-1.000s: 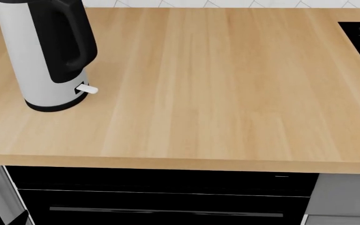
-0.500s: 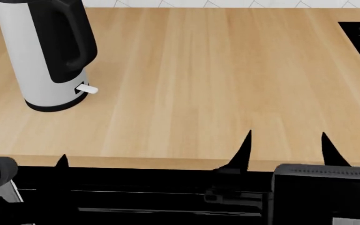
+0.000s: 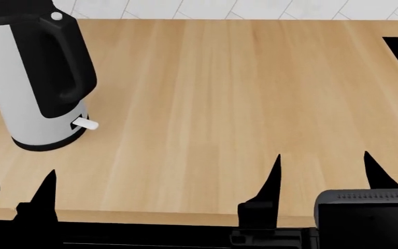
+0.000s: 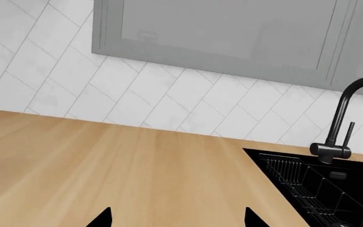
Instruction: Press the button to open the lid of the electric kettle.
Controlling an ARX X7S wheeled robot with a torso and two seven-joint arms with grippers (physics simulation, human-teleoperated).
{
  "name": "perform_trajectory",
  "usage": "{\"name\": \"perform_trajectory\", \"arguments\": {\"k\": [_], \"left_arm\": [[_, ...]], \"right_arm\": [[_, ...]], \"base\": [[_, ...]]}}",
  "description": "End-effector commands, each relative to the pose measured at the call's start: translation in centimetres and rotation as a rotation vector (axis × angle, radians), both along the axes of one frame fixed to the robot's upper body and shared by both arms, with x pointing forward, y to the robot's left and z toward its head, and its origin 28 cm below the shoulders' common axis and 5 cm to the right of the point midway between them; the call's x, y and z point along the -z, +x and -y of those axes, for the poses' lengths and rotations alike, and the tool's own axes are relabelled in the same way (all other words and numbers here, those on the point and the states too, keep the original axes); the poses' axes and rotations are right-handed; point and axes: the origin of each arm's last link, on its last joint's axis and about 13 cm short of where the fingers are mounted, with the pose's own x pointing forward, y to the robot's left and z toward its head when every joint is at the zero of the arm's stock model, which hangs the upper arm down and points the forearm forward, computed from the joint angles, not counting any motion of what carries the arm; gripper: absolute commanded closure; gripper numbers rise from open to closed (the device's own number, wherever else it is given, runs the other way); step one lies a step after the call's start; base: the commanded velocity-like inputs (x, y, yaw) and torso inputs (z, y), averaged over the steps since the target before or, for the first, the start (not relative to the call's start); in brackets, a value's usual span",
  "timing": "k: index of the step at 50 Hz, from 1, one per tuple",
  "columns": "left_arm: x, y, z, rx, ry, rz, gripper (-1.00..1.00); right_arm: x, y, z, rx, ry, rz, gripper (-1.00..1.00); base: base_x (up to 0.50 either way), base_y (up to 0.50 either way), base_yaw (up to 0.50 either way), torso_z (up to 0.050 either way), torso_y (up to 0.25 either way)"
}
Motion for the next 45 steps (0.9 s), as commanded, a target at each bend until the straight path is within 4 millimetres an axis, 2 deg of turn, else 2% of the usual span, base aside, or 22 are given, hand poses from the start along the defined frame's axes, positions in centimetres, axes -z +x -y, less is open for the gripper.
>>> {"name": "perform_trajectory", "arguments": {"k": [1, 40, 45], "left_arm": [[-0.47, -0.45, -0.38, -0.012, 0.022, -0.019, -1.00], [-0.93, -1.17, -0.34, 0.037, -0.030, 0.014, -1.00], [-1.00, -1.09, -0.34, 0.033, -0.029, 0.026, -1.00]], "right_arm": [[-0.03, -0.40, 0.05, -0.014, -0.028, -0.014, -1.00], [0.00, -0.45, 0.00, -0.022, -0.047, -0.011, -1.00], [0.04, -0.41, -0.04, -0.025, -0.043, -0.006, -1.00]], "base": [[0.31, 0.00, 0.00, 0.000, 0.000], [0.31, 0.00, 0.00, 0.000, 0.000], [0.00, 0.00, 0.00, 0.000, 0.000]]}}
